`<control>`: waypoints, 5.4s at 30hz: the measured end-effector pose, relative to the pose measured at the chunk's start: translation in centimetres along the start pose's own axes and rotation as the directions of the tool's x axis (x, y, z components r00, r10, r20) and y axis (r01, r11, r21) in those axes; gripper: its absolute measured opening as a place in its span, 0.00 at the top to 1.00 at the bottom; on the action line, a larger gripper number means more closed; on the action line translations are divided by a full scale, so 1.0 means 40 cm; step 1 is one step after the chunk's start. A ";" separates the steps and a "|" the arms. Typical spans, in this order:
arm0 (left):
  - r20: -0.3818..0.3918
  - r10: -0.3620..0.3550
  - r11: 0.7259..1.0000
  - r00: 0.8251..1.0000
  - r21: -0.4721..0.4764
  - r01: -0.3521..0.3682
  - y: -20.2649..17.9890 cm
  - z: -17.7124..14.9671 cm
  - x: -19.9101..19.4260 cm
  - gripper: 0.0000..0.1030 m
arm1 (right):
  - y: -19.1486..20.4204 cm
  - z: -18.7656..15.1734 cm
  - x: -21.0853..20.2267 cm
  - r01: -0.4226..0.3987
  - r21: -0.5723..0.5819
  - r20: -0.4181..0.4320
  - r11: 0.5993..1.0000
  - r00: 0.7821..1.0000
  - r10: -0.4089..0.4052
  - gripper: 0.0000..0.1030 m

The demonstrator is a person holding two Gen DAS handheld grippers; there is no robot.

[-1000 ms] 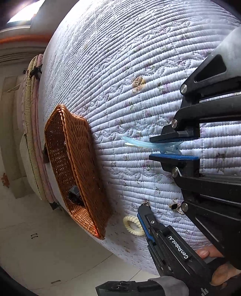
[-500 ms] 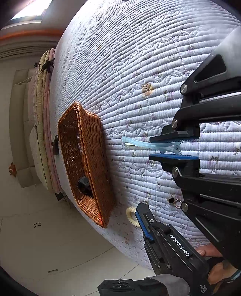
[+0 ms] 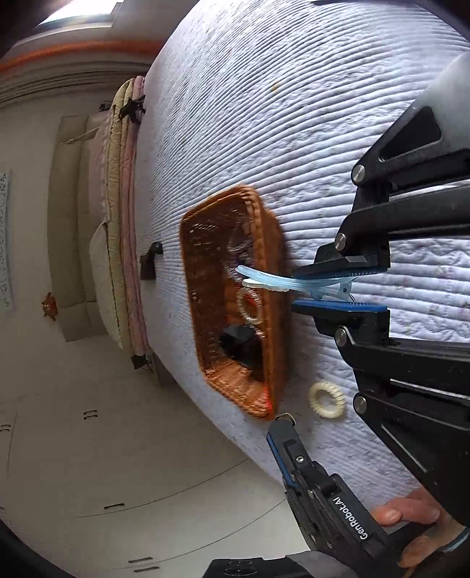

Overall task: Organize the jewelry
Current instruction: 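Carry the ring and blue clip into the basket and open both tools, then grasp the cream coil hair tie with the left tool while the right tool grasps the small charm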

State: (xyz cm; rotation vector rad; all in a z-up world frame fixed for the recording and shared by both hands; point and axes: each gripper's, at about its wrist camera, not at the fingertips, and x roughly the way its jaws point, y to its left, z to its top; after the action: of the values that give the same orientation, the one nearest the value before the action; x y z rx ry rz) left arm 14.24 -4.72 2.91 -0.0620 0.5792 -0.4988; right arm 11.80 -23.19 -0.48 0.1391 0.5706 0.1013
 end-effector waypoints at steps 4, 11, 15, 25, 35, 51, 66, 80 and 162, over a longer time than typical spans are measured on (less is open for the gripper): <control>0.001 0.014 1.000 1.000 -0.004 -0.014 0.013 0.085 0.081 0.91 | 0.001 0.101 0.079 0.039 -0.078 0.021 0.996 0.999 -0.038 0.88; -0.081 0.009 0.997 0.997 -0.081 -0.016 0.064 0.113 0.257 0.91 | -0.046 0.169 0.279 0.011 -0.035 -0.098 0.999 0.995 -0.015 0.88; -0.137 -0.028 0.993 0.990 -0.120 0.012 0.074 0.087 0.305 0.91 | -0.093 0.161 0.369 -0.015 0.043 -0.184 0.999 0.983 0.022 0.88; -0.170 0.003 0.997 0.985 -0.077 -0.017 0.056 0.066 0.344 0.91 | -0.100 0.135 0.419 0.003 0.051 -0.236 0.999 0.972 0.009 0.87; -0.118 0.010 0.996 0.993 -0.083 -0.020 0.060 0.084 0.302 0.57 | -0.111 0.144 0.380 -0.003 0.074 -0.201 0.997 0.979 0.018 0.72; 0.065 -0.015 0.996 0.998 -0.091 0.021 0.116 0.105 -0.031 0.41 | -0.007 0.113 0.085 -0.011 0.045 0.016 0.999 1.000 0.010 0.70; 0.093 0.004 0.988 0.996 -0.154 0.010 0.171 -0.063 -0.180 0.41 | 0.175 -0.103 -0.040 -0.045 -0.003 0.019 0.999 0.999 0.045 0.70; -0.172 0.155 0.971 0.973 -0.158 -0.182 0.210 -0.151 0.038 0.41 | 0.212 -0.255 0.055 -0.023 -0.011 -0.156 1.000 0.988 0.021 0.70; -0.244 0.129 0.990 0.961 -0.020 -0.138 0.143 -0.176 0.105 0.89 | 0.134 -0.222 0.081 -0.056 -0.012 -0.195 0.998 0.979 0.052 0.88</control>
State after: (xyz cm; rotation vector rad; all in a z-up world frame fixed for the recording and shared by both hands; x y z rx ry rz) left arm 15.97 -1.06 -6.22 0.0037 0.8261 -0.3665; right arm 9.37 -16.57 -8.76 0.1284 0.7615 0.1739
